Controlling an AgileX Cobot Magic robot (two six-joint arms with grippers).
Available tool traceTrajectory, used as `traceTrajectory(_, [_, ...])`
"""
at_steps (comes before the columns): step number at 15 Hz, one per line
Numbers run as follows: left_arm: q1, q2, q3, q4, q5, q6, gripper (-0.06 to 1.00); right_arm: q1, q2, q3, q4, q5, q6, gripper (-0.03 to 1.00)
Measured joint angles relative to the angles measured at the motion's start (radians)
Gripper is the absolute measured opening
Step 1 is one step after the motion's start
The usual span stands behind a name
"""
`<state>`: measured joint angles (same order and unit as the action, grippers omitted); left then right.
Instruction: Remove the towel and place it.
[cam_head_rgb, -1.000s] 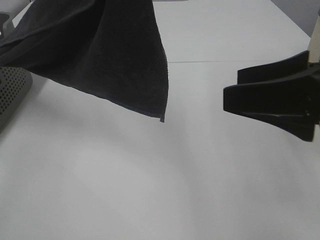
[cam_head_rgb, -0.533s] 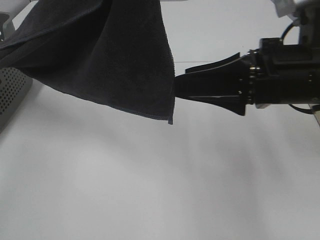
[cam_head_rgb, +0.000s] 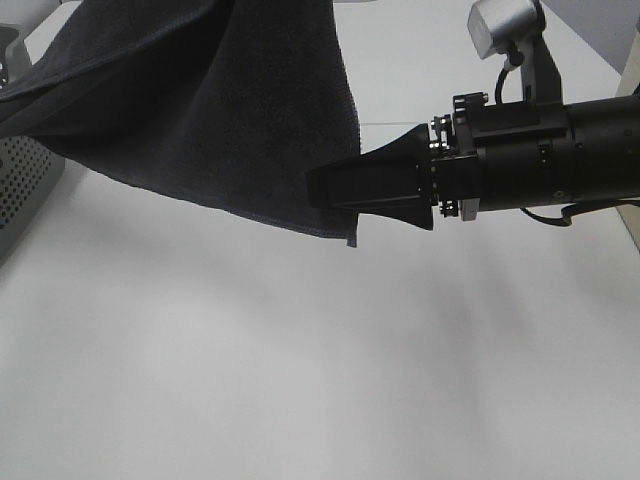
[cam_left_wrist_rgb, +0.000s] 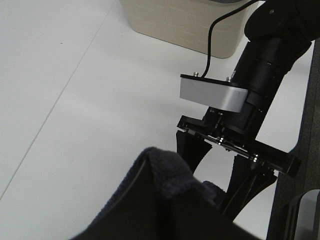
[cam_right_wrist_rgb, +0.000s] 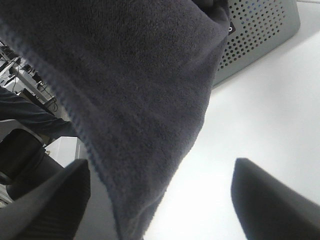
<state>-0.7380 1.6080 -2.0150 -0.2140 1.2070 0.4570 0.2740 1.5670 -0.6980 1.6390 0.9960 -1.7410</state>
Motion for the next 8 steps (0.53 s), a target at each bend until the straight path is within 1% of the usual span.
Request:
traceTrajectory(2, [0.0, 0.0, 0.0, -0.004, -0.017, 0.0, 0.0, 0.0, 0.0, 0.0, 0.006, 0.001, -0.001, 0.74])
traceTrajectory(3, [0.0, 0.0, 0.0, -0.006, -0.029, 0.0, 0.0, 0.0, 0.0, 0.0, 0.006, 0.001, -0.001, 0.69])
traceTrajectory(5, [0.0, 0.002, 0.0, -0.017, -0.037, 0.0, 0.0, 0.0, 0.0, 0.0, 0.031, 0.009, -0.001, 0.54])
traceTrajectory(6, [0.0, 0.008, 0.0, -0.026, -0.038, 0.0, 0.0, 0.0, 0.0, 0.0, 0.052, 0.024, -0.001, 0.44])
traceTrajectory(8, [0.0, 0.026, 0.0, -0.033, -0.04, 0.0, 0.0, 0.0, 0.0, 0.0, 0.052, 0.03, -0.001, 0.23])
